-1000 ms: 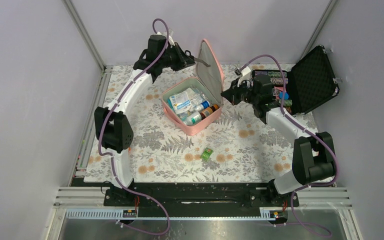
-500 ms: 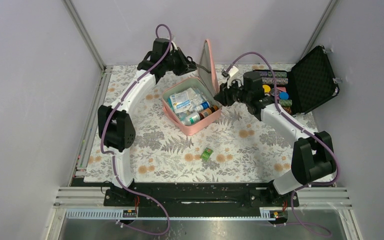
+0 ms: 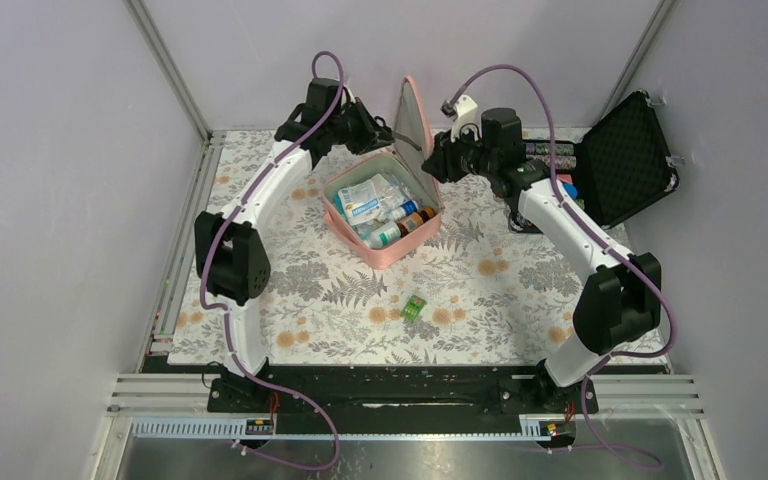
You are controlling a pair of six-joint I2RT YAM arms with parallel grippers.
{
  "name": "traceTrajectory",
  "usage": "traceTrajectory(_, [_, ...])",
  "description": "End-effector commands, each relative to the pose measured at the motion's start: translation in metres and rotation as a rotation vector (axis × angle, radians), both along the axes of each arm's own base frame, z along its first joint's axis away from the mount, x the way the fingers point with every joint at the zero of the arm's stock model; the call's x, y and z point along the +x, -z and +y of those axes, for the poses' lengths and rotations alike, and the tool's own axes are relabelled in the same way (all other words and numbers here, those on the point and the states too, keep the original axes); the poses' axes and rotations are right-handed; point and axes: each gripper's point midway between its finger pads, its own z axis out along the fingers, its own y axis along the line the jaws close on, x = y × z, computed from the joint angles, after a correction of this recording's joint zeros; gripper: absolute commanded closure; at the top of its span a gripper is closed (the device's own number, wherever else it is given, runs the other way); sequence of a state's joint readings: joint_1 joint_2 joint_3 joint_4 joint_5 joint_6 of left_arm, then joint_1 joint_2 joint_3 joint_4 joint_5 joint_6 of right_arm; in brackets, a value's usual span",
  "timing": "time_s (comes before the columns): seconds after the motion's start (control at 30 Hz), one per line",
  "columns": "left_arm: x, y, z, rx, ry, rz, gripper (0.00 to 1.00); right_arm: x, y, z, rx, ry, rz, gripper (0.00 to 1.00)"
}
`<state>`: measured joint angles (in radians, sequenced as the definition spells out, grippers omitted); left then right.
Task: Organize the medicine kit
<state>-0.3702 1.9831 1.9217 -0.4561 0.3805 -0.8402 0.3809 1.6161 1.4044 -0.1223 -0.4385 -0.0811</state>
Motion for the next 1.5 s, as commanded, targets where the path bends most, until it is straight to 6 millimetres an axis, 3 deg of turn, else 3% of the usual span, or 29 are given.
traceTrajectory(0.0, [-0.012, -0.05, -0.012, -0.048, 0.022, -0.091, 1.0, 0.007, -0.02, 0.012, 0.046, 0.01, 0.001, 0.78])
traceTrajectory(0.03, [-0.012, -0.052, -0.015, -0.052, 0.028, -0.103, 1.0, 0.007, -0.018, 0.014, 0.046, 0.005, 0.007, 0.85])
traceTrajectory(0.13, [-0.013, -0.062, -0.029, -0.072, 0.056, -0.139, 0.78, 0.002, -0.017, 0.023, 0.044, -0.017, 0.012, 1.0])
traceTrajectory(0.27, [-0.015, -0.078, -0.046, -0.056, 0.097, -0.229, 0.39, -0.001, -0.014, 0.028, 0.033, -0.03, 0.011, 1.0])
traceTrajectory(0.33, [-0.015, -0.084, -0.053, -0.052, 0.106, -0.26, 0.28, 0.0, -0.015, 0.028, 0.033, -0.031, 0.011, 1.0])
traceTrajectory(0.6, [-0.016, -0.072, -0.059, -0.035, 0.136, -0.256, 0.27, -0.003, -0.014, 0.027, 0.032, -0.029, 0.014, 1.0])
traceTrajectory(0.87, [-0.055, -0.121, -0.029, 0.097, 0.331, -0.58, 0.25, 0.0, -0.004, 0.017, -0.014, 0.009, 0.002, 1.0])
traceTrajectory(0.97, [-0.084, -0.097, -0.013, 0.254, 0.5, -0.722, 0.25, -0.002, 0.001, 0.014, -0.026, 0.015, 0.005, 1.0])
traceTrajectory(1.03, [-0.106, -0.065, -0.001, 0.355, 0.622, -0.764, 0.25, -0.002, 0.004, 0.011, -0.039, 0.024, -0.004, 1.0])
traceTrajectory(1.07, [-0.121, -0.039, 0.005, 0.385, 0.693, -0.748, 0.25, -0.001, 0.005, 0.009, -0.049, 0.033, -0.008, 1.0])
traceTrajectory(1.17, [-0.15, 0.003, 0.014, 0.391, 0.79, -0.701, 0.24, 0.002, 0.01, 0.005, -0.058, 0.046, -0.002, 1.0])
traceTrajectory(1.3, [-0.169, 0.045, 0.009, 0.35, 0.699, -0.528, 0.24, 0.007, 0.014, 0.006, -0.039, 0.06, 0.029, 1.0])
traceTrajectory(1.47, [-0.197, 0.119, 0.0, 0.453, 0.589, -0.325, 0.24, 0.008, 0.021, 0.011, -0.018, 0.063, 0.069, 1.0])
